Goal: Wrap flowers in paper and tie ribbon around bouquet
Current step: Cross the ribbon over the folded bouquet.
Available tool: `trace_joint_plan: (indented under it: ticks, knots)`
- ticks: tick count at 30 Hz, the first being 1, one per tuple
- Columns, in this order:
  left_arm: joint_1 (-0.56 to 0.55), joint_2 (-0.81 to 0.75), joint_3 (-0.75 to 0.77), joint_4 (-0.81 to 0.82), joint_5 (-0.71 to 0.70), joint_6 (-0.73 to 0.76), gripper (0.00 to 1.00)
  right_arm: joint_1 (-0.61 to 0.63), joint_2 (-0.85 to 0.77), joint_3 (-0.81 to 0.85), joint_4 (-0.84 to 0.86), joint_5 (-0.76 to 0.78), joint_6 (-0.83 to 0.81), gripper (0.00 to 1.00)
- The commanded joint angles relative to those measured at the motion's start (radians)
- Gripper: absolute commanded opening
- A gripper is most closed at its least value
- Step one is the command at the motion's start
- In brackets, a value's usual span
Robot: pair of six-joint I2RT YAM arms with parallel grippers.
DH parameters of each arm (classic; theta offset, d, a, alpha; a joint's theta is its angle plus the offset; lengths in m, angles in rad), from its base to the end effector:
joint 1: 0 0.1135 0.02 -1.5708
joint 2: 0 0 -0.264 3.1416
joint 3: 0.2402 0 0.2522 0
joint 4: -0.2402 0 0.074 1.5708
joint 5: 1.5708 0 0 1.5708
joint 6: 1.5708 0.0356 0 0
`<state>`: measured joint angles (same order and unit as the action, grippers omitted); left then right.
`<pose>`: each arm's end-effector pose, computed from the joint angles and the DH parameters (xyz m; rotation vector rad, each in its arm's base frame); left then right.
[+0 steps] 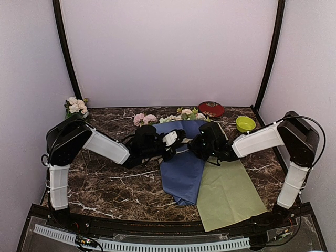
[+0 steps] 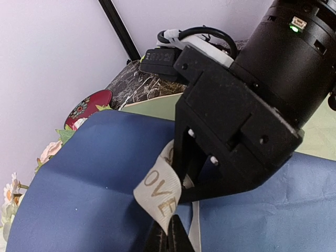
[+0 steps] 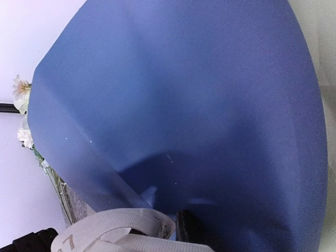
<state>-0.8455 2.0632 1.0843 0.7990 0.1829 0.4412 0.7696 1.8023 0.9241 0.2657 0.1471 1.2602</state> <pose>0.2860 -0.3324 0.1568 1.1665 1.3307 -0.4542 0.2712 0.2555 0.1575 0.6584 2.2592 0.9463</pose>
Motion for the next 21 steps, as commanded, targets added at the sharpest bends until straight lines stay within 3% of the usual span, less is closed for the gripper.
trace_joint_plan:
  ticks: [1,3,7,11,17,21]
  knots:
    - [0.006,-0.008,0.017,0.035,-0.003,0.002,0.00,-0.006,0.020,0.022,0.026,0.012,-0.037,0.10]
    - [0.008,-0.015,0.013,0.033,-0.009,0.002,0.00,-0.013,0.008,0.010,0.021,-0.007,-0.083,0.02]
    - [0.019,-0.022,0.012,0.009,-0.033,0.012,0.00,-0.024,-0.062,-0.009,-0.040,-0.137,-0.290,0.00]
    - [0.029,-0.025,0.009,-0.006,-0.062,0.031,0.00,-0.030,-0.171,-0.015,-0.264,-0.341,-0.545,0.00]
    - [0.033,-0.025,0.007,-0.026,-0.068,0.030,0.00,-0.038,-0.314,-0.036,-0.509,-0.578,-0.767,0.00]
    - [0.032,-0.026,0.001,-0.061,-0.072,0.031,0.00,-0.064,-0.324,0.012,-0.723,-0.538,-0.864,0.00]
